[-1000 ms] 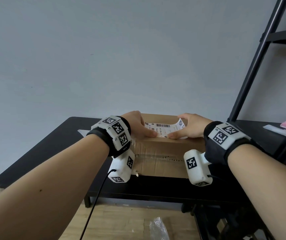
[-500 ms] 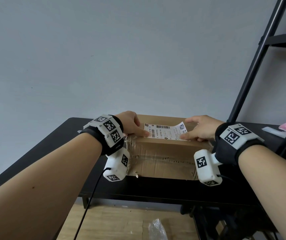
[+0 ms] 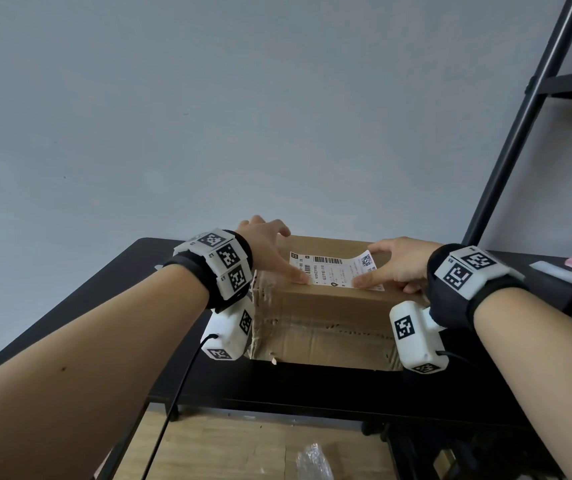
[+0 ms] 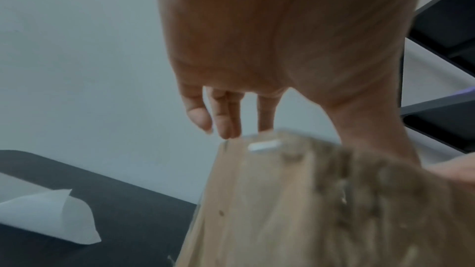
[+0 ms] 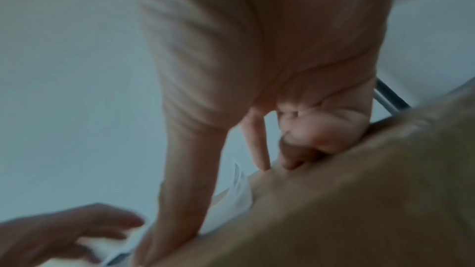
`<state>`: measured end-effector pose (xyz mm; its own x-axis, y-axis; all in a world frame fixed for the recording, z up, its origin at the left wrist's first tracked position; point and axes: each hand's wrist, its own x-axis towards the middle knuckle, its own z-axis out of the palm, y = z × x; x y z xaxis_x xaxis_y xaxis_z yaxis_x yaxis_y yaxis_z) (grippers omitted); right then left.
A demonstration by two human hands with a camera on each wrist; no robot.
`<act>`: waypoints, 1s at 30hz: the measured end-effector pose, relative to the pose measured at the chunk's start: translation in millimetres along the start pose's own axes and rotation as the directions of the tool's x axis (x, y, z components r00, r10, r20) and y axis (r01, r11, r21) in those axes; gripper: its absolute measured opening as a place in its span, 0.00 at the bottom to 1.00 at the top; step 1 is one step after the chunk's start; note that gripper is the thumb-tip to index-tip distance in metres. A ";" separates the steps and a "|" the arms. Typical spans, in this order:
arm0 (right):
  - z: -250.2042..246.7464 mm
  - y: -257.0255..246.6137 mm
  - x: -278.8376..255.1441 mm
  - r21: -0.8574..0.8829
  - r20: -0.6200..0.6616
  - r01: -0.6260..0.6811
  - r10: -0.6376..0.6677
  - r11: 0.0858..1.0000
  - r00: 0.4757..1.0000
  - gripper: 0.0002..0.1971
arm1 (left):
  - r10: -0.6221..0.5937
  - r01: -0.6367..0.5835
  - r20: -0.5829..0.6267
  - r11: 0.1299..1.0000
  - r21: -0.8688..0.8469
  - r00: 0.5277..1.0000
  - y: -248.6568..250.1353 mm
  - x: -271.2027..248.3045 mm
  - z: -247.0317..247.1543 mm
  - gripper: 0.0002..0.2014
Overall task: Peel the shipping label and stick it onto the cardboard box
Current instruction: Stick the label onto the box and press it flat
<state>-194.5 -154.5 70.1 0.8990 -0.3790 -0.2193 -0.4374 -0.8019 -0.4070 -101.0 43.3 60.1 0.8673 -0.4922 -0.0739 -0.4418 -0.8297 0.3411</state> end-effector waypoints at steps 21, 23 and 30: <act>10.2 10.1 26.3 0.056 -0.230 0.015 -0.002 0.998 0.973 0.20 | -0.052 0.039 -0.063 0.982 -0.186 0.997 -11.6 26.8 13.2 0.39; 13.4 9.1 25.1 0.023 -0.275 0.019 -0.011 1.000 0.961 0.17 | -0.053 0.040 -0.079 0.985 -0.168 0.995 -11.2 29.0 15.2 0.36; 14.5 0.8 14.8 -0.052 -0.268 0.055 -0.067 0.997 0.961 0.20 | 0.030 -0.033 -0.120 0.999 -0.017 0.992 2.8 20.9 13.1 0.23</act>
<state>-181.8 -154.1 53.6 0.8991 -0.4344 0.0537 -0.3857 -0.8443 -0.3719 -87.1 27.3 47.2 0.8748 -0.4819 0.0498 -0.4659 -0.8088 0.3588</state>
